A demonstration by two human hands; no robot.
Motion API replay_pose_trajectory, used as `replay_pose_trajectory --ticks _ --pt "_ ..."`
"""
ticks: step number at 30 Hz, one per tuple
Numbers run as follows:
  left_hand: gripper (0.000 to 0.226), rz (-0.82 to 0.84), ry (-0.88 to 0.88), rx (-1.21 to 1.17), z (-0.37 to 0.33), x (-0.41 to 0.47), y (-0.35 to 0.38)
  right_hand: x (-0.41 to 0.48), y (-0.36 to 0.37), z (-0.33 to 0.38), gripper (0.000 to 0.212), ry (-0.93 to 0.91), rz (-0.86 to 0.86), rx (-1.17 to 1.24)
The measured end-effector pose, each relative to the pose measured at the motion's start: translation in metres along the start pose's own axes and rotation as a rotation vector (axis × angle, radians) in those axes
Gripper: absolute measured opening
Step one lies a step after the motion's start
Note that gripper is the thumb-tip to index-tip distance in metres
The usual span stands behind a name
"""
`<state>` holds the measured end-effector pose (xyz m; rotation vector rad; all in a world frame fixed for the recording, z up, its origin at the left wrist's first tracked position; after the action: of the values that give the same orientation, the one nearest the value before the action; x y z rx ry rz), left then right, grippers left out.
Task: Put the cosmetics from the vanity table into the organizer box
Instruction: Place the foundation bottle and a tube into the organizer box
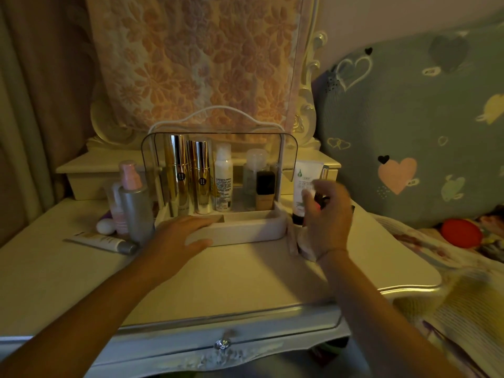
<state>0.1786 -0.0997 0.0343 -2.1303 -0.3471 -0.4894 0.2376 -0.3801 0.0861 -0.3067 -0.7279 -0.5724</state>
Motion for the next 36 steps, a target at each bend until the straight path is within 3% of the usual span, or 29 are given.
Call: replay_pose_trajectory --ticks 2,5,9,14,17,20,25,30,36 --pt "0.046 -0.057 0.007 0.056 0.006 -0.009 -0.009 0.030 -0.004 -0.013 0.034 0.069 -0.029 -0.026" --pt "0.056 -0.085 0.049 0.200 0.006 -0.021 -0.005 0.063 0.016 -0.031 0.047 0.186 0.163 -0.050" --pt "0.061 -0.123 0.069 0.276 0.008 -0.023 -0.003 0.075 0.039 -0.038 0.021 0.218 0.365 -0.102" --pt "0.062 -0.132 0.058 0.271 0.009 -0.022 -0.003 0.064 0.050 -0.049 0.027 0.303 0.509 -0.010" --pt "0.061 -0.138 0.060 0.269 0.011 -0.022 -0.003 0.063 0.047 -0.052 0.008 0.320 0.493 -0.001" --pt "0.060 -0.132 0.060 0.269 0.013 -0.022 -0.002 0.072 0.037 -0.051 0.015 0.327 0.418 0.041" --pt "0.060 -0.127 0.064 0.261 0.013 -0.021 -0.002 0.095 0.010 -0.023 0.007 0.311 0.325 0.189" --pt "0.060 -0.134 0.063 0.267 0.011 -0.022 -0.002 0.099 -0.028 0.026 0.007 0.144 0.271 0.244" --pt "0.062 -0.133 0.062 0.281 0.009 -0.022 -0.003 0.072 -0.039 0.061 0.008 0.146 0.379 0.359"
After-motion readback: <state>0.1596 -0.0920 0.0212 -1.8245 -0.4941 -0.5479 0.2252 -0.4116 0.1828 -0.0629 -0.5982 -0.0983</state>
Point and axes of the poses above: each hand's wrist, its own x-axis towards the middle knuckle, its own y-axis out of the palm, z = x × y, the point moved 8 cm from there along x, towards the middle knuckle, and after that the axes turned 7 degrees about -z, right-handed, at the moved point
